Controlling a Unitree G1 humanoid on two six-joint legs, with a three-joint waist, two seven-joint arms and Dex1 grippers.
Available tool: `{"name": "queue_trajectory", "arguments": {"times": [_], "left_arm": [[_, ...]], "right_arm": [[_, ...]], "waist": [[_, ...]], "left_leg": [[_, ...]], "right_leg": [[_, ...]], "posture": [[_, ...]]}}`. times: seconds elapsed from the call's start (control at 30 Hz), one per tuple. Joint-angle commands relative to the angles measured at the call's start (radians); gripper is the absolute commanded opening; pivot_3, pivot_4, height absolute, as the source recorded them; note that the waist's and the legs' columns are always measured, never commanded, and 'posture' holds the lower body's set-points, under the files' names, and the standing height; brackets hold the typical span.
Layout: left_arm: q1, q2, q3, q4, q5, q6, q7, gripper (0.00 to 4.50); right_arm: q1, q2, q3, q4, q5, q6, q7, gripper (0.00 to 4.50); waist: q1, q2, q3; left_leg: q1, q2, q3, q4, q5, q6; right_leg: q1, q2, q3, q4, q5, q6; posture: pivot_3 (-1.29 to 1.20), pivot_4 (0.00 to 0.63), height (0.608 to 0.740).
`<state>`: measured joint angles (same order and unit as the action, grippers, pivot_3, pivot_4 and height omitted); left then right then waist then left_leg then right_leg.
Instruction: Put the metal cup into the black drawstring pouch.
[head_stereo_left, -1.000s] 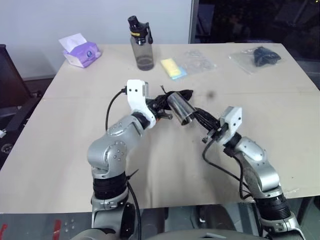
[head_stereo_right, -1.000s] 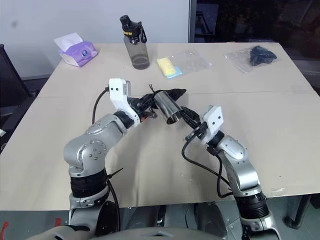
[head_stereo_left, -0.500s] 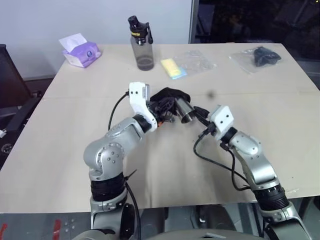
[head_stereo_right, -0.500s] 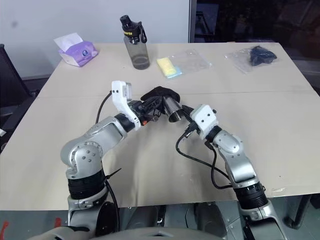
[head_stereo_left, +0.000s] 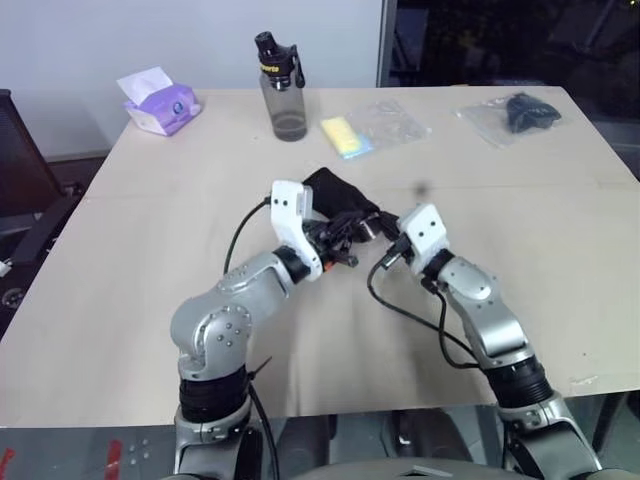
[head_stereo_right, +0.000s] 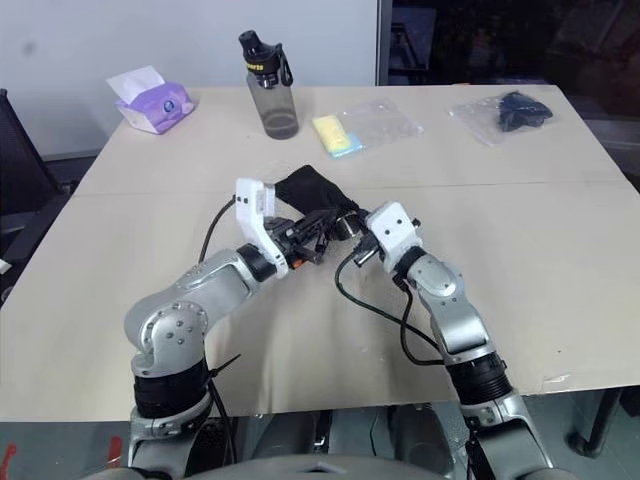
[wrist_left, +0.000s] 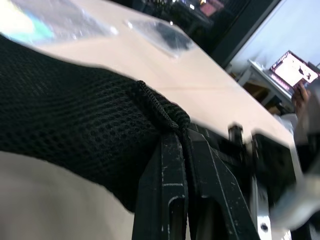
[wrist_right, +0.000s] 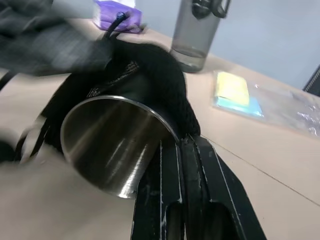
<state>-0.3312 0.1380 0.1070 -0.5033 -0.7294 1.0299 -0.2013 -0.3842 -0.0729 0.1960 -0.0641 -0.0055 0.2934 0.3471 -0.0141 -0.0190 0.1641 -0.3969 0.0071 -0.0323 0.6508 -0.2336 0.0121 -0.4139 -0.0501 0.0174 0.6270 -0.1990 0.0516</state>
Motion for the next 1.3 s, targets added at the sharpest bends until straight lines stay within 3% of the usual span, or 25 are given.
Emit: {"name": "queue_trajectory", "arguments": {"times": [0.03,0.2,0.3,0.4,0.6,0.73,0.9,1.07,1.3], "left_arm": [[-0.013,-0.006,-0.013,-0.060,-0.032,-0.021,-0.002,0.00],[-0.006,-0.004,-0.012,-0.069,-0.044,-0.018,0.011,0.00],[-0.010,-0.009,-0.007,-0.067,-0.051,-0.021,0.023,0.00],[-0.029,-0.013,0.011,-0.045,-0.045,-0.037,0.039,0.00],[-0.080,-0.014,0.034,0.030,-0.011,-0.078,0.065,0.00],[-0.092,-0.007,0.032,0.058,-0.011,-0.100,0.054,0.00],[-0.088,-0.004,0.033,0.067,-0.026,-0.112,0.041,0.00],[-0.049,0.048,-0.012,0.058,0.007,-0.156,-0.044,0.00],[-0.044,0.113,-0.075,0.062,0.059,-0.231,-0.136,0.00]], "right_arm": [[-0.038,0.083,-0.052,-0.022,0.073,0.133,-0.064,0.04],[-0.101,0.311,-0.295,-0.048,0.393,0.338,-0.193,0.04],[-0.127,0.336,-0.383,-0.071,0.567,0.425,-0.249,0.04],[-0.111,0.249,-0.342,-0.106,0.596,0.473,-0.225,0.99],[-0.043,0.018,-0.235,-0.210,0.550,0.488,-0.086,3.91],[0.025,-0.183,-0.230,-0.308,0.620,0.562,0.070,3.91],[0.065,-0.357,-0.265,-0.394,0.728,0.609,0.220,3.91],[-0.117,-0.296,-0.283,-0.323,0.676,0.543,0.104,3.91],[-0.322,-0.196,-0.216,-0.173,0.628,0.617,0.000,3.91]], "waist": [[0.000,0.000,0.000],[0.002,0.001,0.000],[0.006,0.001,0.000],[-0.007,0.002,0.001],[-0.015,0.002,0.001],[-0.006,0.002,0.002],[-0.005,0.001,0.002],[-0.019,0.001,0.003],[-0.015,0.001,0.004]], "left_leg": [[0.000,0.000,0.000,0.000,0.000,0.000],[-0.001,0.000,-0.001,0.000,0.000,0.000],[-0.001,-0.001,-0.002,0.000,0.000,0.000],[-0.001,-0.001,-0.001,0.000,0.000,0.000],[-0.001,0.000,-0.002,-0.002,0.000,0.000],[-0.002,-0.001,-0.001,-0.001,0.000,0.000],[-0.002,-0.001,-0.001,-0.001,0.000,0.000],[0.000,0.001,0.000,-0.001,0.000,0.000],[-0.003,0.000,-0.001,-0.002,0.000,0.000]], "right_leg": [[0.000,0.000,0.000,0.000,0.000,0.000],[0.000,0.000,-0.001,0.000,0.000,0.000],[0.000,-0.001,-0.002,-0.001,0.000,0.000],[0.000,-0.001,0.000,-0.001,0.000,0.000],[0.000,0.001,-0.002,0.000,0.000,0.000],[0.000,0.000,-0.001,-0.002,0.000,0.001],[0.000,0.000,0.000,-0.002,-0.001,0.001],[0.000,0.002,0.001,-0.001,-0.003,0.004],[-0.002,0.002,0.001,-0.001,0.000,0.001]], "posture": [[0.00,0.150,0.740],[0.00,0.150,0.740],[0.00,0.150,0.740],[0.00,0.150,0.740],[0.00,0.150,0.740],[0.00,0.150,0.740],[0.00,0.150,0.740],[0.00,0.150,0.740],[0.00,0.150,0.740]]}}
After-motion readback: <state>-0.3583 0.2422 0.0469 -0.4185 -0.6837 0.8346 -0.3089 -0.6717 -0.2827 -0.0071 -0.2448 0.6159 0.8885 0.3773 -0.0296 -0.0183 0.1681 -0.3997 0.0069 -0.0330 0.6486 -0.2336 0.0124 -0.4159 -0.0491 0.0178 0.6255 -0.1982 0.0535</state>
